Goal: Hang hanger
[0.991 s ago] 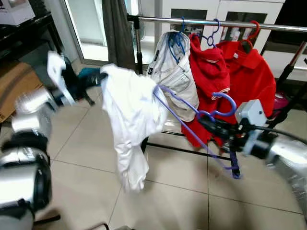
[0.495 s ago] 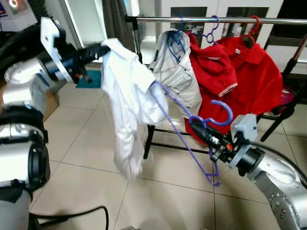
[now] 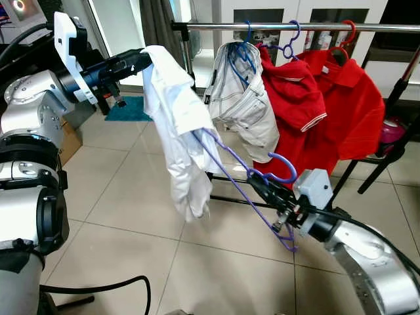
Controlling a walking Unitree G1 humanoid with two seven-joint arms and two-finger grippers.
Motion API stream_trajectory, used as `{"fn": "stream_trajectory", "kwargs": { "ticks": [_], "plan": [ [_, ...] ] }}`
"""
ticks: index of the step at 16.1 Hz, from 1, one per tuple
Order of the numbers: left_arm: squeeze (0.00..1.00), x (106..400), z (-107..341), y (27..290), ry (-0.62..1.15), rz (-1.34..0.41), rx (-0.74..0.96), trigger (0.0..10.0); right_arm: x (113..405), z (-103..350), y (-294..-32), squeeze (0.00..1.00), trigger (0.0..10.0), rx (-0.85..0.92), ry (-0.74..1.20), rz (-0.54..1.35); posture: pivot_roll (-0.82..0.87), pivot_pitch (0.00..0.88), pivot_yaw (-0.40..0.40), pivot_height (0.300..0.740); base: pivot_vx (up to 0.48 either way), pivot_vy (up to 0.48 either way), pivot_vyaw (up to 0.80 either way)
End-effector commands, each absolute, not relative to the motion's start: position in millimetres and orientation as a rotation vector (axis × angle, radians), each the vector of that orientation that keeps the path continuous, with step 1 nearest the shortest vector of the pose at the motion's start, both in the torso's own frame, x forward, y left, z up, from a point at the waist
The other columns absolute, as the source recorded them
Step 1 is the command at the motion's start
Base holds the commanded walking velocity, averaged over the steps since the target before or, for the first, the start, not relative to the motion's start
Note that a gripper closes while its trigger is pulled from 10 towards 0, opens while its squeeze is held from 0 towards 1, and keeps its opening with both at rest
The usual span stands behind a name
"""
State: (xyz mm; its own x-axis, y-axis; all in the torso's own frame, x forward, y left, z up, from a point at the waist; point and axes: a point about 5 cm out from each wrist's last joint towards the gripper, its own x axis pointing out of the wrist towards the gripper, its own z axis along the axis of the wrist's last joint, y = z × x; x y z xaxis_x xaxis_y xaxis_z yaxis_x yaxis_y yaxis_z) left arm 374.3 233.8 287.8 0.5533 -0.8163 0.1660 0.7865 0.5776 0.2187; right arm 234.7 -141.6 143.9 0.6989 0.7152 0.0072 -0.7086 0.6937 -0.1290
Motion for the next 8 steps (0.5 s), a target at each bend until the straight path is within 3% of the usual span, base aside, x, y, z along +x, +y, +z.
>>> {"fn": "stream_trajectory", "kwargs": {
  "ticks": [1, 4, 8],
  "plan": [
    [0.00, 374.4, 299.6, 234.3, -0.291, -0.951, 0.130, 0.0, 238.7, 152.5, -140.1, 0.00, 10.0, -0.139, -0.118, 0.778, -0.18, 0.000, 0.153, 0.740, 0.000, 0.000, 0.00],
    [0.00, 376.7, 300.5, 232.0, -0.292, -0.928, 0.104, 0.0, 249.1, 161.5, -141.6, 0.00, 10.0, -0.246, -0.248, 0.630, -0.18, 0.000, 0.151, 0.740, 0.000, 0.000, 0.00],
    [0.00, 378.5, 302.5, 231.2, -0.299, -0.907, 0.067, 0.0, 241.9, 141.2, -129.3, 0.00, 10.0, -0.407, -0.188, 0.758, -0.18, 0.000, 0.152, 0.740, 0.000, 0.000, 0.00]
  ]
}}
